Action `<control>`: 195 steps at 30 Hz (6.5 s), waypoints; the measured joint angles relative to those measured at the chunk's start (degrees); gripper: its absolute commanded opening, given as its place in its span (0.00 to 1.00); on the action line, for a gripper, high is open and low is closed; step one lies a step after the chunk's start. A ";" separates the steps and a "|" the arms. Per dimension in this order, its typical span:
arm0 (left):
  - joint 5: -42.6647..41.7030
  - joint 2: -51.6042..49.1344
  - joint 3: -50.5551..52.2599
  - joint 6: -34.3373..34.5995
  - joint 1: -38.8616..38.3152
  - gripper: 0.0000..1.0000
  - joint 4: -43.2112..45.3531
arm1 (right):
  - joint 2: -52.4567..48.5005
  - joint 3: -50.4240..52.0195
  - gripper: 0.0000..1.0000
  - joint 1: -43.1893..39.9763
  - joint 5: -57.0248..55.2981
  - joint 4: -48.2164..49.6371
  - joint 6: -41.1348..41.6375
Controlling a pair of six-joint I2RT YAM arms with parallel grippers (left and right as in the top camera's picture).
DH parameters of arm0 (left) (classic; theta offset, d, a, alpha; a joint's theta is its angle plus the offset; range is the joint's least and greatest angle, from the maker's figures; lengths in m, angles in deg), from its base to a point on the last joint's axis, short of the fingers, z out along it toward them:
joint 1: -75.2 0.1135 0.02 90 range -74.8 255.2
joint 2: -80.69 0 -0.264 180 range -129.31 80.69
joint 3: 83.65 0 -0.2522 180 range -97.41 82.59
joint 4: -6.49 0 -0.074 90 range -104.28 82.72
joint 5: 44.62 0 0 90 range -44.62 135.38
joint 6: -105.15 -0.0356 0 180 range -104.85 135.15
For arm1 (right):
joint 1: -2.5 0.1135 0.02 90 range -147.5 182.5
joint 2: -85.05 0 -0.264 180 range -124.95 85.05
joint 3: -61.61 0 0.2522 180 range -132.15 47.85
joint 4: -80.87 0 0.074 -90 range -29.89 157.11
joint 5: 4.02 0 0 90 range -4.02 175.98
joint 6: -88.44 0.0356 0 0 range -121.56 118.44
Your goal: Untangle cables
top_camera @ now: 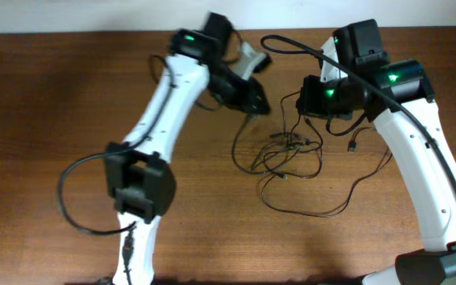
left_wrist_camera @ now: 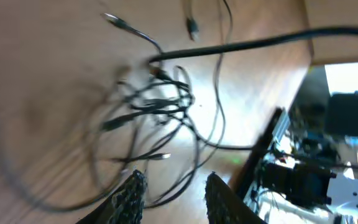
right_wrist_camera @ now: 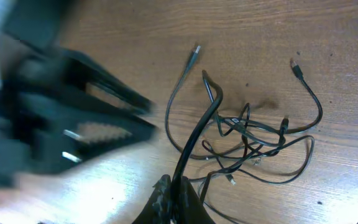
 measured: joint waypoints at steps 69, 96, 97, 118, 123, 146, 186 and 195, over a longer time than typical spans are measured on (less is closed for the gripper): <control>22.88 -0.74 0.24 11.15 13.09 0.45 7.23 | -7.48 -0.87 0.92 -1.73 11.72 -5.95 -6.78; 29.66 -4.13 0.28 8.20 -23.23 0.55 15.65 | -7.52 0.04 0.92 -28.46 -2.21 -10.36 -8.85; 29.73 -5.66 0.28 8.17 -23.67 0.54 15.63 | -7.52 0.04 0.92 -28.52 -2.21 -10.36 -8.83; 27.17 -9.62 0.72 8.02 -15.91 0.00 12.98 | -7.52 0.70 0.92 -25.66 6.56 -11.32 -15.85; 15.82 -0.92 0.74 8.79 -5.11 0.00 11.63 | -7.52 1.05 0.92 -16.85 9.75 -7.34 -16.57; -19.28 4.63 0.59 10.62 1.70 0.00 4.24 | -7.41 1.22 0.91 -4.07 5.33 7.21 -0.46; 26.01 4.55 0.59 11.23 9.75 0.36 -0.22 | -10.62 1.11 0.75 -8.02 -19.82 -3.32 3.30; 23.78 4.31 0.59 11.26 -0.79 0.45 10.86 | -10.62 1.11 0.77 -21.51 -6.23 -4.79 -2.29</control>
